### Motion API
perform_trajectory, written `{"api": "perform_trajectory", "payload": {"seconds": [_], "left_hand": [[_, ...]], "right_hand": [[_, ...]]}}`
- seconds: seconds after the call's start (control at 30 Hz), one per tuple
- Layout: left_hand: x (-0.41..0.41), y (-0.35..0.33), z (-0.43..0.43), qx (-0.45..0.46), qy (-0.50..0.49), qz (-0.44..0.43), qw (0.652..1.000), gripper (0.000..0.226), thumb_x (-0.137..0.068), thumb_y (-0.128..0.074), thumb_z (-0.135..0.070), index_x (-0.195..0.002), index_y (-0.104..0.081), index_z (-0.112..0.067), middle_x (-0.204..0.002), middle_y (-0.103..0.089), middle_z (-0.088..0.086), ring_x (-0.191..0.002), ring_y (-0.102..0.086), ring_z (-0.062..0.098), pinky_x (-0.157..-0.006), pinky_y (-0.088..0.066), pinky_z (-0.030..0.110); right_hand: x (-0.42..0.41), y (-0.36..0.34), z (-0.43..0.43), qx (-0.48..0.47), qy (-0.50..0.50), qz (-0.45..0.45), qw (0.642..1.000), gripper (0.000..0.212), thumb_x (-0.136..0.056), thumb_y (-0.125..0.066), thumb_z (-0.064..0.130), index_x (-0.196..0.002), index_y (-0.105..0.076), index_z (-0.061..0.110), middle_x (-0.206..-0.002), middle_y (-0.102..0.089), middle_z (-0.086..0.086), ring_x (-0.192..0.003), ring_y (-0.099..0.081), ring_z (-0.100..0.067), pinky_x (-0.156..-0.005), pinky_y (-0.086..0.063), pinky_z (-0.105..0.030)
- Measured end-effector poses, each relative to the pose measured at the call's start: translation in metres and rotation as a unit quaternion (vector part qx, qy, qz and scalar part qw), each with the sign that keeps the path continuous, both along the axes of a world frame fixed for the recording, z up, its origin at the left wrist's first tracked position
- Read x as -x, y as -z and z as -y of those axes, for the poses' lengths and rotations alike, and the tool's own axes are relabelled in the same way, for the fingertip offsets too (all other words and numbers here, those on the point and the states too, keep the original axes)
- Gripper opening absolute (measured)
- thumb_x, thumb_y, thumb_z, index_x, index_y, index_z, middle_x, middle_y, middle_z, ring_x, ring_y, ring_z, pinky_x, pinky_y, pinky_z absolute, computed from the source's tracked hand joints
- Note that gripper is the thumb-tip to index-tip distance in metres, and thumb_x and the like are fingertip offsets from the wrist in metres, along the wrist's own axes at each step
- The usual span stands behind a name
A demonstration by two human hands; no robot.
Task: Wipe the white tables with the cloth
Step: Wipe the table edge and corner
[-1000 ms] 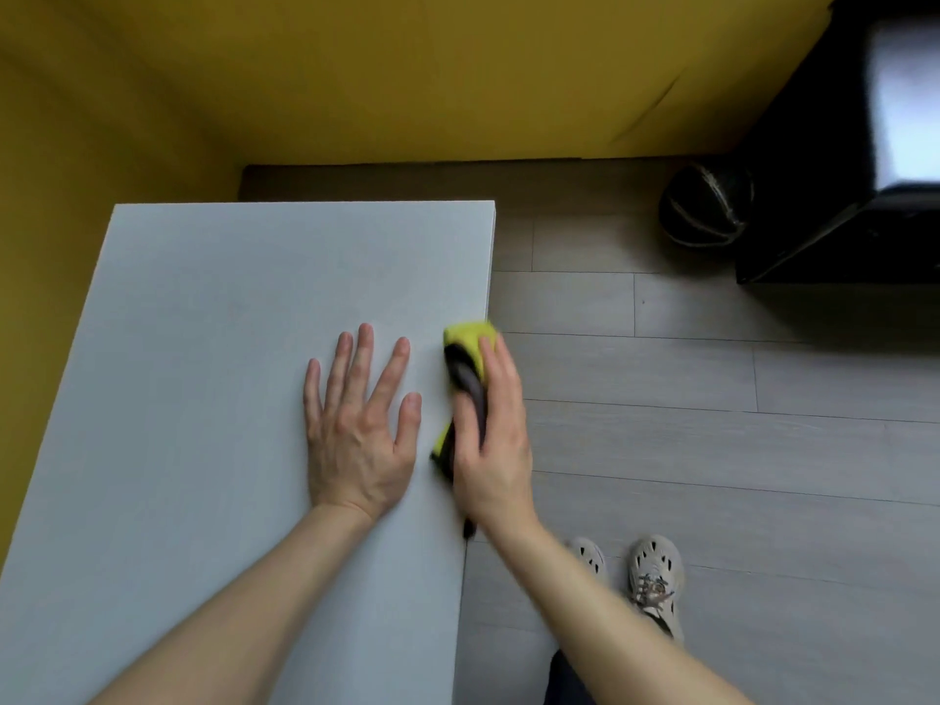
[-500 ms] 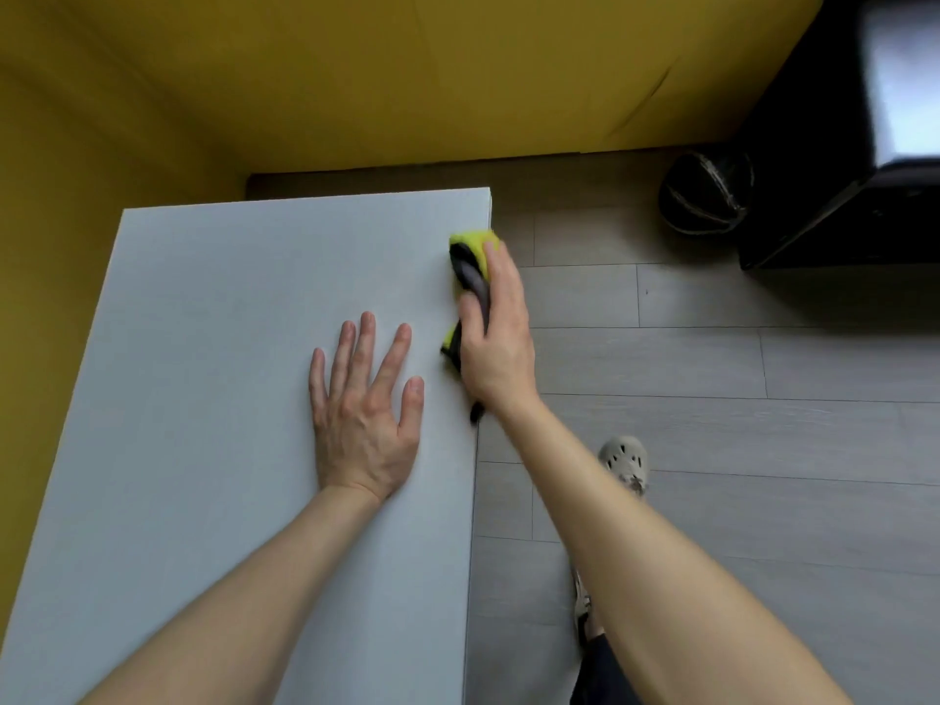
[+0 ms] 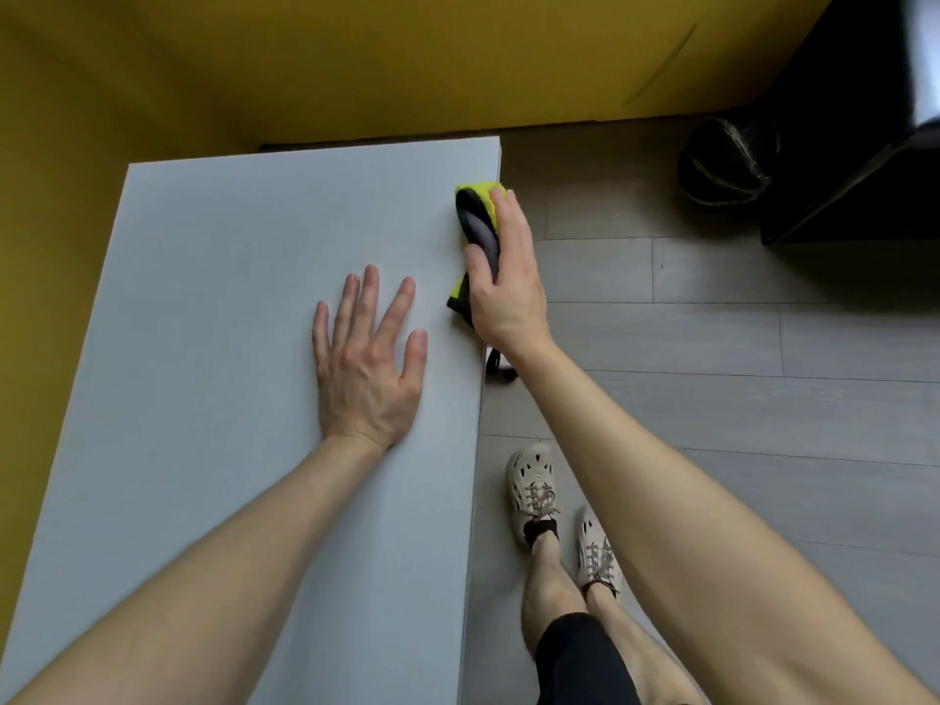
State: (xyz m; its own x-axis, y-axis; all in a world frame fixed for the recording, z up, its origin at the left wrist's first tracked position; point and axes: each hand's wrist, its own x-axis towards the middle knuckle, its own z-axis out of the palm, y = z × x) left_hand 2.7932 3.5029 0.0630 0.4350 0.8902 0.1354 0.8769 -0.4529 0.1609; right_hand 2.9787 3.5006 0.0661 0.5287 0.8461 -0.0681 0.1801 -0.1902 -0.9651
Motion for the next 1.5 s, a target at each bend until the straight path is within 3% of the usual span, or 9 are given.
{"api": "perform_trajectory", "payload": {"seconds": [0.2, 0.3, 0.4, 0.67, 0.8, 0.97, 1.13, 1.3, 1.5], "left_hand": [[0.000, 0.001, 0.001, -0.008, -0.004, 0.039, 0.999, 0.053, -0.109, -0.047, -0.046, -0.159, -0.053, -0.030, -0.173, -0.039, 0.007, -0.163, -0.030, 0.025, -0.134, -0.014, 0.056], [0.000, -0.001, 0.001, -0.039, -0.006, 0.068, 0.997, 0.040, -0.105, -0.058, -0.038, -0.139, -0.067, -0.020, -0.149, -0.059, 0.011, -0.142, -0.054, 0.033, -0.125, -0.033, 0.053], [0.003, -0.008, 0.012, -0.049, 0.003, 0.069, 0.996, 0.031, -0.103, -0.060, -0.029, -0.129, -0.070, -0.015, -0.133, -0.063, 0.012, -0.124, -0.061, 0.036, -0.112, -0.043, 0.047], [0.097, -0.014, 0.153, 0.039, 0.031, 0.039, 0.998, 0.047, -0.109, -0.052, -0.022, -0.155, -0.057, -0.017, -0.169, -0.044, 0.012, -0.158, -0.040, 0.031, -0.130, -0.030, 0.055], [0.149, -0.013, 0.226, 0.051, 0.049, 0.007, 0.997, 0.056, -0.110, -0.047, -0.031, -0.165, -0.045, -0.019, -0.178, -0.029, 0.009, -0.165, -0.026, 0.027, -0.131, -0.024, 0.062], [0.155, -0.006, 0.242, 0.034, 0.036, 0.012, 0.999, 0.059, -0.111, -0.043, -0.036, -0.168, -0.040, -0.023, -0.179, -0.024, 0.007, -0.167, -0.020, 0.025, -0.131, -0.019, 0.064], [0.155, 0.000, 0.239, 0.009, 0.031, 0.021, 0.999, 0.059, -0.109, -0.043, -0.040, -0.167, -0.042, -0.028, -0.179, -0.027, 0.005, -0.167, -0.022, 0.022, -0.132, -0.019, 0.060], [0.152, 0.001, 0.239, 0.006, 0.024, 0.026, 0.999, 0.059, -0.109, -0.043, -0.040, -0.167, -0.042, -0.030, -0.178, -0.028, 0.004, -0.167, -0.022, 0.020, -0.133, -0.018, 0.058], [0.152, 0.003, 0.239, -0.003, 0.025, 0.033, 0.999, 0.059, -0.109, -0.043, -0.041, -0.166, -0.044, -0.028, -0.178, -0.029, 0.005, -0.166, -0.024, 0.023, -0.132, -0.020, 0.059]], "right_hand": [[0.100, -0.003, 0.164, -0.017, -0.017, 0.009, 1.000, 0.066, -0.109, -0.057, 0.007, -0.170, -0.031, 0.014, -0.181, -0.019, -0.002, -0.167, -0.018, -0.017, -0.134, -0.023, -0.046], [0.139, -0.009, 0.253, 0.001, -0.077, 0.014, 0.997, 0.071, -0.109, -0.059, 0.009, -0.171, -0.026, 0.017, -0.183, -0.011, 0.003, -0.168, -0.017, -0.021, -0.133, -0.022, -0.044], [0.129, -0.009, 0.245, 0.011, -0.090, 0.016, 0.996, 0.068, -0.110, -0.056, 0.015, -0.171, -0.027, 0.020, -0.182, -0.014, 0.005, -0.168, -0.018, -0.018, -0.134, -0.022, -0.044], [0.075, -0.003, 0.128, 0.021, -0.022, 0.006, 1.000, 0.067, -0.106, -0.050, 0.025, -0.171, -0.032, 0.021, -0.180, -0.022, 0.001, -0.164, -0.027, -0.019, -0.132, -0.027, -0.043], [0.139, 0.000, 0.222, -0.003, -0.015, 0.037, 0.999, 0.066, -0.109, -0.052, 0.013, -0.170, -0.029, 0.009, -0.181, -0.018, -0.009, -0.168, -0.018, -0.023, -0.136, -0.018, -0.045], [0.220, -0.009, 0.371, -0.001, -0.075, 0.003, 0.997, 0.072, -0.110, -0.057, 0.011, -0.172, -0.021, 0.016, -0.183, -0.008, 0.001, -0.169, -0.012, -0.020, -0.135, -0.019, -0.045], [0.160, -0.002, 0.262, 0.010, -0.039, 0.001, 0.999, 0.070, -0.106, -0.051, 0.024, -0.172, -0.027, 0.019, -0.181, -0.020, 0.001, -0.165, -0.014, -0.004, -0.132, -0.015, -0.025], [0.106, 0.000, 0.166, 0.024, -0.001, 0.007, 1.000, 0.068, -0.106, -0.051, 0.021, -0.171, -0.031, 0.023, -0.179, -0.025, 0.002, -0.164, -0.025, -0.015, -0.133, -0.024, -0.043], [0.206, -0.004, 0.328, -0.015, -0.011, -0.001, 1.000, 0.067, -0.108, -0.052, 0.014, -0.171, -0.029, 0.017, -0.181, -0.021, 0.003, -0.167, -0.019, -0.012, -0.135, -0.020, -0.036]]}}
